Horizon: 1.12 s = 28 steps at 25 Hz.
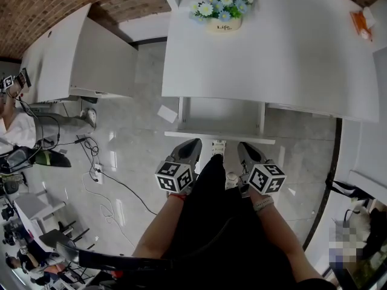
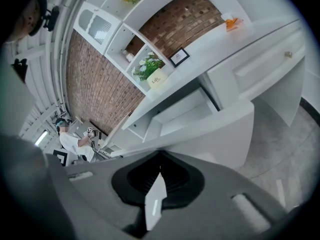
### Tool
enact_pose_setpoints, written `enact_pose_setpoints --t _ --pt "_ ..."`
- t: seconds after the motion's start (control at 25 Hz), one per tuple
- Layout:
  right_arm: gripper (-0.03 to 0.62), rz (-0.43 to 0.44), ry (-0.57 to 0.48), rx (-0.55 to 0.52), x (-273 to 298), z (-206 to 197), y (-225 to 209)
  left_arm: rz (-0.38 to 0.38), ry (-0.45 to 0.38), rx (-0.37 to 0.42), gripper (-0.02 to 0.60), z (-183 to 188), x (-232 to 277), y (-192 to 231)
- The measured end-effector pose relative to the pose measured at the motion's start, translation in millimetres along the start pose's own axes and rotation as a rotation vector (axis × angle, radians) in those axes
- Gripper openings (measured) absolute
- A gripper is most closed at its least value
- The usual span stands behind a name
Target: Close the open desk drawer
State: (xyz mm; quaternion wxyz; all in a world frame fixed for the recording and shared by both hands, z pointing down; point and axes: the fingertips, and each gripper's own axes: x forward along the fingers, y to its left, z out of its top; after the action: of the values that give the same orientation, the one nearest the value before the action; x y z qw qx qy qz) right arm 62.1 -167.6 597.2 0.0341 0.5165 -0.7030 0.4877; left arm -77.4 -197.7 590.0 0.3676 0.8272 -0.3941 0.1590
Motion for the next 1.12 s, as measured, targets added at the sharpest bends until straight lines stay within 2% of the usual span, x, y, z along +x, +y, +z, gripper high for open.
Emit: enact_pose_setpoints --t 1.12 --pt "0.002 -0.047 -0.074 0.054 48.5 65.5 -15.7 -0.089 0.096 0.048 0.003 50.1 60.8 21.1"
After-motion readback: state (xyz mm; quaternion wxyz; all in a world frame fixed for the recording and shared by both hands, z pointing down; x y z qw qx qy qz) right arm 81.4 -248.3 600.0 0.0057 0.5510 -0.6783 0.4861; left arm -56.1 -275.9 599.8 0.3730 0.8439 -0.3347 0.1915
